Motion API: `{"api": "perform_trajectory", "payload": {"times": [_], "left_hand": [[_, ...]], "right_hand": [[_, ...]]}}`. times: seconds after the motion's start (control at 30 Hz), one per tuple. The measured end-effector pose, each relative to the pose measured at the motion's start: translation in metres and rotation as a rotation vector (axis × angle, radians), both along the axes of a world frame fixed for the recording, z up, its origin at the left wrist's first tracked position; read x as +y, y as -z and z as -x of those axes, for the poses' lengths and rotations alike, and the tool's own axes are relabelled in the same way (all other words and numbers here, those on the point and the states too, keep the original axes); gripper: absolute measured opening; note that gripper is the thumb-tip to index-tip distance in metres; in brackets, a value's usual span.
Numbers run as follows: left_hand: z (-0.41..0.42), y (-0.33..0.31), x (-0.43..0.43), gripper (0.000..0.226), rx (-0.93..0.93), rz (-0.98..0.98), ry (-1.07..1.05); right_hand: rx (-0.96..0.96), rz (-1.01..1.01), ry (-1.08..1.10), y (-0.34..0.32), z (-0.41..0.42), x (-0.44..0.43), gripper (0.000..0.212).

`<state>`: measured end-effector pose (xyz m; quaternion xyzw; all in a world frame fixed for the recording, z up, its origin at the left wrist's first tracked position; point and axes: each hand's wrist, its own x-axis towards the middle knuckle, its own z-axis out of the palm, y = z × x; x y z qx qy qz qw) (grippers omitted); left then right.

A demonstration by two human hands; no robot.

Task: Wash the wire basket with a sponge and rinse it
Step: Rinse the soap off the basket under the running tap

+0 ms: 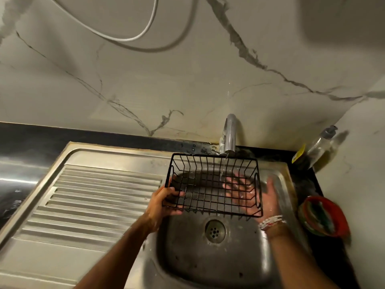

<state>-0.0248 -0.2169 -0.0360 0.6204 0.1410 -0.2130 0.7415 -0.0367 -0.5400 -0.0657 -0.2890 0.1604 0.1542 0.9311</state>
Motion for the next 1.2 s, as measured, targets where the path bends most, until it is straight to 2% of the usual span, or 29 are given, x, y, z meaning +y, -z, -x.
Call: {"api": "perform_trajectory", "payload": {"times": [0.03, 0.07, 0.13, 0.2, 0.23, 0.3, 0.37, 0.4, 0.5, 0.6, 0.7, 0.8, 0.87, 0.93, 1.0, 1.03, 1.13, 1.2], "left_hand": [[0.001, -0.001, 0.005, 0.018, -0.002, -0.018, 0.009], [0.002, 0.0, 0.008, 0.019, -0.005, -0.05, 0.02], [0.005, -0.001, 0.01, 0.021, -0.024, -0.106, 0.05], [0.008, -0.006, 0.006, 0.024, -0.063, -0.17, 0.103], [0.009, -0.009, 0.001, 0.03, -0.085, -0.203, 0.136], [0.009, -0.015, -0.01, 0.038, -0.146, -0.271, 0.195], [0.01, -0.018, -0.02, 0.044, -0.212, -0.339, 0.238], [0.011, -0.019, -0.021, 0.046, -0.237, -0.37, 0.247], [0.015, -0.02, -0.011, 0.048, -0.302, -0.455, 0.245], [0.021, -0.019, 0.007, 0.053, -0.366, -0.551, 0.194], [0.031, -0.021, 0.016, 0.058, -0.454, -0.562, 0.068], [0.041, -0.016, 0.022, 0.071, -0.544, -0.591, 0.09], [0.044, -0.016, 0.027, 0.084, -0.527, -0.565, 0.124], [0.04, -0.027, 0.032, 0.098, -0.507, -0.555, 0.066], [0.025, -0.057, 0.034, 0.108, -0.532, -0.683, 0.027], [0.015, -0.077, 0.031, 0.11, -0.544, -0.801, 0.081], [-0.025, -0.12, 0.008, 0.106, -0.466, -1.193, 0.505], [-0.048, -0.122, -0.014, 0.107, -0.317, -1.174, 0.713]], "right_hand": [[0.001, 0.085, -0.006, -0.006, 0.0, -0.003, 0.09], [-0.018, 0.26, -0.044, -0.015, -0.004, -0.01, 0.079], [0.016, 0.768, -0.022, -0.03, -0.018, -0.02, 0.052], [-0.166, 1.274, -0.021, -0.055, -0.031, -0.007, 0.031], [-0.315, 1.453, -0.053, -0.064, -0.038, 0.009, 0.029], [-0.544, 1.701, -0.274, -0.08, -0.047, 0.05, 0.034], [-0.644, 1.849, -0.465, -0.08, -0.054, 0.085, 0.042], [-0.681, 1.922, -0.474, -0.078, -0.057, 0.096, 0.042], [-0.77, 2.003, -0.377, -0.076, -0.064, 0.098, 0.032], [-0.806, 2.059, -0.457, -0.065, -0.059, 0.074, 0.027], [-0.742, 2.102, -0.481, -0.055, -0.053, 0.054, 0.029], [-0.706, 2.096, -0.486, -0.056, -0.056, 0.048, 0.031], [-0.777, 2.144, -0.448, -0.062, -0.06, 0.05, 0.032], [-0.861, 2.214, -0.42, -0.068, -0.065, 0.053, 0.036], [-0.916, 2.274, -0.438, -0.075, -0.069, 0.059, 0.037], [-0.953, 2.299, -0.46, -0.079, -0.072, 0.062, 0.038], [-1.108, 2.35, -0.515, -0.094, -0.081, 0.073, 0.04], [-1.156, 2.39, -0.6, -0.107, -0.085, 0.083, 0.041]]}}
